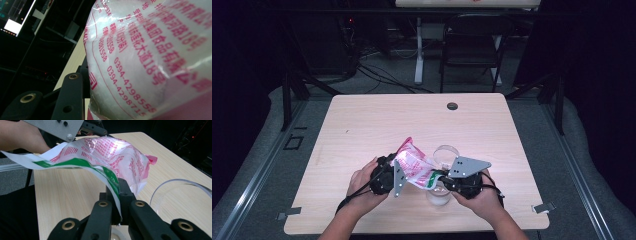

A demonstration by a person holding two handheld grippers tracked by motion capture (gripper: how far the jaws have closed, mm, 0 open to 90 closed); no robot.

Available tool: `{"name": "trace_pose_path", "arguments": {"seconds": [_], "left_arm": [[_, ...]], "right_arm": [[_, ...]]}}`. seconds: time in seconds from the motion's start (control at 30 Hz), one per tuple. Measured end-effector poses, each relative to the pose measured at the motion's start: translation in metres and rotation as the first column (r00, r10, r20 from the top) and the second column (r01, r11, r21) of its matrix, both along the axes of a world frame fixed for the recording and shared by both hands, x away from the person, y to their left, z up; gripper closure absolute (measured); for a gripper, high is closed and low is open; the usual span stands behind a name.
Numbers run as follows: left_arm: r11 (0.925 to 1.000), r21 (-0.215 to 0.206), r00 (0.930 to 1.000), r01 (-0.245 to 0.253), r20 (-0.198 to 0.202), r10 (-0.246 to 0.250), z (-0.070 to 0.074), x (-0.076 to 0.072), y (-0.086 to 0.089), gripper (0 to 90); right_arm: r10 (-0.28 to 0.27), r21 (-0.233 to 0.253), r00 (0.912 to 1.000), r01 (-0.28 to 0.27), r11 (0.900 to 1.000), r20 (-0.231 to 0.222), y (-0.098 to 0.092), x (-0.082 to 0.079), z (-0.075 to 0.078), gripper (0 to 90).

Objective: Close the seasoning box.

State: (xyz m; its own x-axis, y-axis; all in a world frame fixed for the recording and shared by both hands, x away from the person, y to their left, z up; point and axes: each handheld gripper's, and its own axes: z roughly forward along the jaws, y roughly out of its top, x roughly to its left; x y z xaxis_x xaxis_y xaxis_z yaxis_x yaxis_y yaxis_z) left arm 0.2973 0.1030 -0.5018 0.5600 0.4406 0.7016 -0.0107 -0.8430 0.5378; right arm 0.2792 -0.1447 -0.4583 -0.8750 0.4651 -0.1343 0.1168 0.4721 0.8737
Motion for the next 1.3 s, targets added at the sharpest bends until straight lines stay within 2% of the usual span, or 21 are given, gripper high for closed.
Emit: {"name": "trace_pose_path", "arguments": {"seconds": [0.07,0.1,0.13,0.23,0.43,0.47,0.5,0.87,0.93,1.3], "left_arm": [[0.9998,0.02,1.0,-0.001,0.007,0.001,0.002,0.0,-0.001,60.2],[0.9999,0.013,0.9999,-0.004,0.015,0.004,0.001,0.0,-0.001,60.2],[0.9997,0.026,0.9998,-0.005,0.02,0.005,0.002,0.0,-0.001,60.2],[0.9995,0.03,0.9994,-0.013,0.033,0.012,0.001,0.0,-0.002,60.2],[0.9982,0.045,0.9959,-0.039,0.083,0.035,-0.002,-0.006,-0.001,60.2],[0.9979,0.047,0.996,-0.045,0.08,0.041,-0.003,-0.007,0.0,60.2],[0.9973,0.06,0.995,-0.042,0.093,0.036,-0.002,-0.007,0.0,60.2],[0.9968,0.059,0.9931,-0.054,0.107,0.047,-0.008,-0.011,-0.002,60.3],[0.9969,0.059,0.9944,-0.053,0.094,0.047,-0.009,-0.011,-0.003,60.3],[0.9969,0.068,0.9929,-0.04,0.115,0.032,-0.012,-0.011,-0.005,60.3]], "right_arm": [[0.0,0.003,1.0,0.0,1.0,-0.001,-0.001,0.0,0.0,90.0],[-0.003,0.004,1.0,0.003,1.0,0.001,-0.001,0.0,0.0,90.0],[-0.005,0.002,1.0,0.005,1.0,0.002,-0.002,0.0,0.0,90.0],[-0.01,-0.002,0.9999,0.01,1.0,0.003,-0.002,0.001,-0.001,90.0],[-0.004,-0.006,1.0,0.004,1.0,-0.005,0.0,0.001,-0.004,90.0],[-0.004,-0.014,1.0,0.004,1.0,-0.004,0.001,0.001,-0.004,90.0],[-0.002,-0.013,1.0,0.002,1.0,-0.005,0.001,0.0,-0.005,90.0],[-0.002,-0.026,0.9998,0.002,1.0,-0.017,0.001,0.0,-0.007,90.0],[-0.003,-0.026,0.9998,0.003,1.0,-0.018,0.001,-0.001,-0.008,90.0],[-0.012,-0.035,0.9997,0.011,0.999,-0.021,-0.001,-0.003,-0.011,90.0]]}}
